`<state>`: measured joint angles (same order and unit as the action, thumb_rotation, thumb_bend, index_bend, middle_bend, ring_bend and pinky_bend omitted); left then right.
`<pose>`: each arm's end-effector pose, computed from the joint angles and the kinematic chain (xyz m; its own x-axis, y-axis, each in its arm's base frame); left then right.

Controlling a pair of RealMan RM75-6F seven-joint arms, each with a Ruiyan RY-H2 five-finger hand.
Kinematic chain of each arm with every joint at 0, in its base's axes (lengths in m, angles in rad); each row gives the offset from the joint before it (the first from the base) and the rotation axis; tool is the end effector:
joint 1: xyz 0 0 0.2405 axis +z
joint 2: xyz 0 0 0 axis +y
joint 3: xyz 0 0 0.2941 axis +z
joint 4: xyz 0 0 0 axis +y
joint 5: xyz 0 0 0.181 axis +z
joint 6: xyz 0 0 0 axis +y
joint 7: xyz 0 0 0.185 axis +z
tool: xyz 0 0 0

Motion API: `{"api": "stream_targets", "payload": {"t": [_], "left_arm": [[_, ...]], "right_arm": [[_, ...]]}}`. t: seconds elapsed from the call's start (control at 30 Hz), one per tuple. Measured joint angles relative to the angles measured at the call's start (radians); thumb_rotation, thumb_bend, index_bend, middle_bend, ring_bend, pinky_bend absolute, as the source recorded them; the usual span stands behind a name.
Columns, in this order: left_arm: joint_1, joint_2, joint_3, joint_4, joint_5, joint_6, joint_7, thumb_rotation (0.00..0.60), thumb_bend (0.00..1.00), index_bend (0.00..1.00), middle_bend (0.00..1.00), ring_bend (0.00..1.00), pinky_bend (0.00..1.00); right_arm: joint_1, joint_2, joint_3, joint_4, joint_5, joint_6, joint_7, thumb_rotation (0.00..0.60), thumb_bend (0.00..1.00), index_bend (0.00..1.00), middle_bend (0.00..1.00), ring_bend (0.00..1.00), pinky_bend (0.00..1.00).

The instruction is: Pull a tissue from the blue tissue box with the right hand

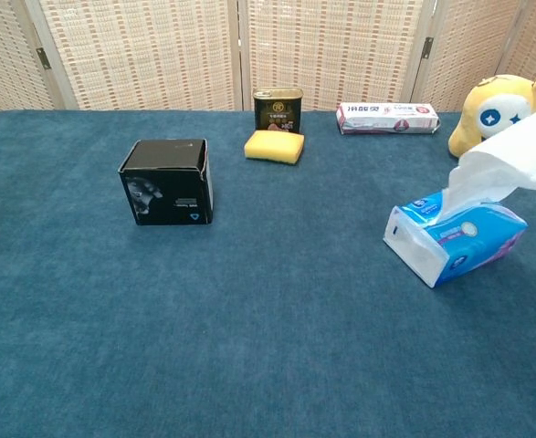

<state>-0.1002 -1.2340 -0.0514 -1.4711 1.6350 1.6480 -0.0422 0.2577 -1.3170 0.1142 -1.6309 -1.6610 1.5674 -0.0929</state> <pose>-0.3132 0.2249 0.1907 0.3624 -0.1623 0.9178 0.9090 -0.1560 -0.3865 -0.2360 -0.2727 0.1544 0.2413 0.1865 0.9524 -0.8994 -0.3256 0.2916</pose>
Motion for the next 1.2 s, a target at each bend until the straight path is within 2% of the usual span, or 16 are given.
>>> {"api": "stream_targets", "payload": {"t": [0.1,0.2,0.43,0.53,0.6,0.67,0.77,0.87,1.0,1.2], "left_arm": [[0.0,0.0,0.002,-0.001,0.002,-0.002,0.005,0.6,0.22,0.0,0.0,0.0,0.13],[0.0,0.002,0.006,-0.006,0.004,-0.006,0.004,0.6,0.22,0.0,0.0,0.0,0.13],[0.001,0.006,0.007,-0.011,0.007,-0.003,0.003,0.6,0.22,0.0,0.0,0.0,0.13],[0.0,0.005,0.007,-0.01,0.005,-0.006,0.004,0.6,0.22,0.0,0.0,0.0,0.13],[0.0,0.005,0.006,-0.01,0.004,-0.007,0.003,0.6,0.22,0.0,0.0,0.0,0.14],[-0.001,0.005,0.006,-0.01,0.003,-0.009,0.002,0.6,0.22,0.0,0.0,0.0,0.13],[-0.002,0.004,0.006,-0.009,0.003,-0.013,0.006,0.6,0.22,0.0,0.0,0.0,0.13],[-0.003,0.003,0.008,-0.008,0.006,-0.014,0.01,0.6,0.22,0.0,0.0,0.0,0.13],[-0.003,0.001,0.008,-0.007,0.007,-0.013,0.012,0.6,0.22,0.0,0.0,0.0,0.13],[-0.004,0.0,0.008,-0.006,0.006,-0.014,0.014,0.6,0.22,0.0,0.0,0.0,0.13]], "right_arm": [[-0.05,0.032,-0.043,-0.011,-0.1,0.099,0.037,0.6,0.41,0.66,0.51,0.1,0.0],[-0.092,0.04,-0.097,0.014,-0.154,0.137,0.046,0.6,0.41,0.66,0.5,0.1,0.0],[-0.111,-0.017,-0.141,0.143,-0.13,0.057,0.058,0.6,0.41,0.66,0.48,0.1,0.0],[-0.106,-0.044,-0.147,0.195,-0.098,-0.001,0.062,0.6,0.41,0.65,0.44,0.1,0.0],[-0.102,-0.051,-0.152,0.205,-0.079,-0.039,0.055,0.6,0.4,0.61,0.38,0.07,0.0],[-0.099,-0.051,-0.156,0.204,-0.069,-0.054,0.045,0.6,0.35,0.42,0.25,0.02,0.0],[-0.1,-0.039,-0.157,0.192,-0.063,-0.056,0.04,0.6,0.28,0.16,0.08,0.0,0.0],[-0.104,-0.017,-0.156,0.168,-0.055,-0.054,0.035,0.6,0.21,0.03,0.01,0.0,0.0],[-0.115,0.022,-0.157,0.127,-0.046,-0.048,0.019,0.6,0.17,0.0,0.0,0.0,0.0],[-0.137,0.065,-0.156,0.09,-0.063,0.006,0.028,0.6,0.17,0.0,0.0,0.0,0.0]]}}
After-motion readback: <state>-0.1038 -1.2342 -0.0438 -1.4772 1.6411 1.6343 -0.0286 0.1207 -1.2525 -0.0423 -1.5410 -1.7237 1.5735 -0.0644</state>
